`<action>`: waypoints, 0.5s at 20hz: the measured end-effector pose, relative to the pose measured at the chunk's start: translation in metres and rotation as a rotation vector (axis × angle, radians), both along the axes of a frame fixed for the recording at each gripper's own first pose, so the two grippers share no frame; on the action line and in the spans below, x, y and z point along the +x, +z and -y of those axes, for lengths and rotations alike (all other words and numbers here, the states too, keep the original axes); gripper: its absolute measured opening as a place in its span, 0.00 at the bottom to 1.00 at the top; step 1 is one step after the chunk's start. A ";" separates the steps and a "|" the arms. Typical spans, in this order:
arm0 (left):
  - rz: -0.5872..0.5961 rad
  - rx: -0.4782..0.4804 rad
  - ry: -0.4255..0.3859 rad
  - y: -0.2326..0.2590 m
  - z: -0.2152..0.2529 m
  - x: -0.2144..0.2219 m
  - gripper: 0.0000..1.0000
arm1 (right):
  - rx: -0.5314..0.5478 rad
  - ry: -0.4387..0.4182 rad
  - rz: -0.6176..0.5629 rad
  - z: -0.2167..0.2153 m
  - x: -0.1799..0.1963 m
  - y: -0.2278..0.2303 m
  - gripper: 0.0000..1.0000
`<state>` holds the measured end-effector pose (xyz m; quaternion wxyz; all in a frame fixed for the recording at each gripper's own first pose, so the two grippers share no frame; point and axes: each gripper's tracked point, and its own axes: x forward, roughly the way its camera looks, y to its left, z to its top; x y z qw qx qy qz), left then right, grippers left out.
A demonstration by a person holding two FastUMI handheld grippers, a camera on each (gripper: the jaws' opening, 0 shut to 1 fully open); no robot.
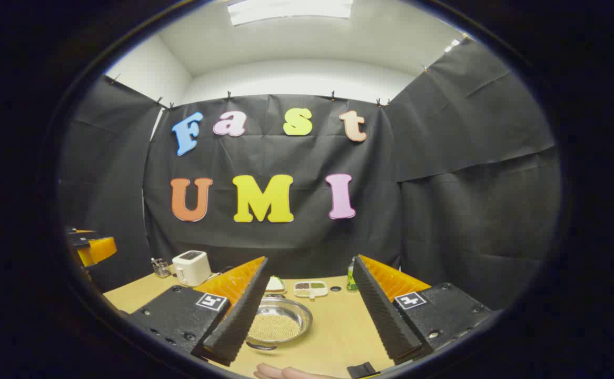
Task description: First push the handle of the pot to place it horizontally, then grasp the pot with both hands and set it on the induction cooktop.
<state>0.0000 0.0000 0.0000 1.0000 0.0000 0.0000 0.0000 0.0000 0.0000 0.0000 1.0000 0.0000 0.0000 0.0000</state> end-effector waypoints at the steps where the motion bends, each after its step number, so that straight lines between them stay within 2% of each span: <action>1: -0.001 0.000 0.004 0.000 -0.002 -0.001 0.95 | -0.004 0.000 0.006 0.000 0.001 0.001 0.96; 10: 0.005 -0.044 -0.004 0.001 -0.010 -0.002 0.95 | -0.027 0.017 0.016 -0.007 0.000 0.005 0.96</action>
